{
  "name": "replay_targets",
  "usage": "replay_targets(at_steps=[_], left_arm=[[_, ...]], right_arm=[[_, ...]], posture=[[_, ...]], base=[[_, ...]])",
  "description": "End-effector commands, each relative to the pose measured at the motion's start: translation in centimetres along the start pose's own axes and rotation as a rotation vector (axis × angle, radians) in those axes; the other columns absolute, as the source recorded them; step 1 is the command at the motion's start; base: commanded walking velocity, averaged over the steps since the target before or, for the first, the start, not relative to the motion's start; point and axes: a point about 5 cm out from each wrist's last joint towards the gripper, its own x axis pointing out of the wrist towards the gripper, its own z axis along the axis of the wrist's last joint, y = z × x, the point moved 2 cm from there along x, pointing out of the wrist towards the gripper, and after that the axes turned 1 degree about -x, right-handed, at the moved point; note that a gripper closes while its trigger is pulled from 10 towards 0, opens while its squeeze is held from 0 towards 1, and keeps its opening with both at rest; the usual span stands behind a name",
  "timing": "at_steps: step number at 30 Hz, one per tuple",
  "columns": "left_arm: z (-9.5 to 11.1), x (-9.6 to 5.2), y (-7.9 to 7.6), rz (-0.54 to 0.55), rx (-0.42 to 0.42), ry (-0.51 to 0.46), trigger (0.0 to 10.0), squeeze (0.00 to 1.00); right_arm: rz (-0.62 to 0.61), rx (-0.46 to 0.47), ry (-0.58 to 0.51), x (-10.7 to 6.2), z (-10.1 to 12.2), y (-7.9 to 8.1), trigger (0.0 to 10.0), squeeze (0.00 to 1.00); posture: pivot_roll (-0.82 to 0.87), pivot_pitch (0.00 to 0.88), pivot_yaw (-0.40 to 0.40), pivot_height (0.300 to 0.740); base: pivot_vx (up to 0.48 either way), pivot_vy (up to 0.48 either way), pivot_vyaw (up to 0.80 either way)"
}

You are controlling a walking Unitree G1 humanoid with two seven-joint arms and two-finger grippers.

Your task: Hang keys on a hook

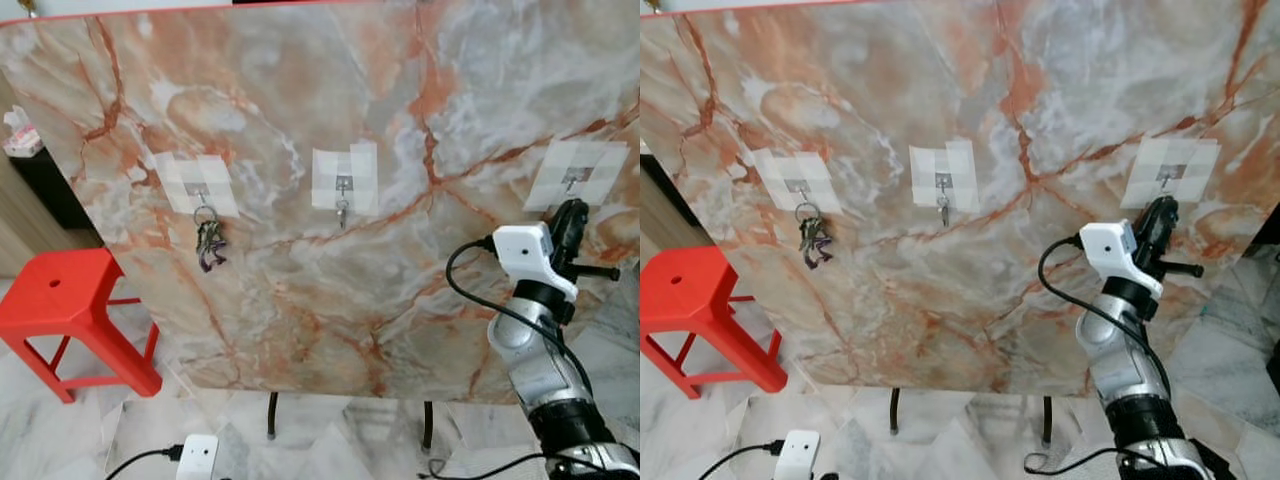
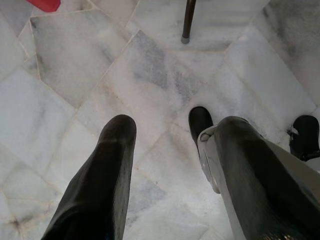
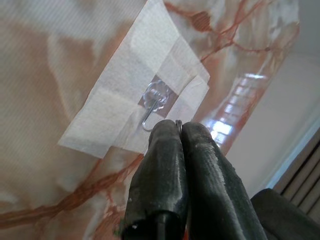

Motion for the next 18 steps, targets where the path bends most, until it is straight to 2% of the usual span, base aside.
replay_targets(at_steps=[1,18], left_arm=[[-0.37,-0.06,0.2,0.002,0.011,0.013,10.0,0.0],[-0.42,-0.07,0.23,0.003,0.013,0.013,10.0,0.0]], right_arm=[[-0.007,0.022,-0.013,0.18,0.55,0.09,10.0,0.0],[-0.058,0.001,-0.042,1.17,0.94,-0.5,10.0,0.0]], posture=[[-0.11,0.0,0.036,0.74],[-0.11,0.0,0.035,0.74]], base=[[0.0,0.0,0.0],[0.0,0.0,0.0]])
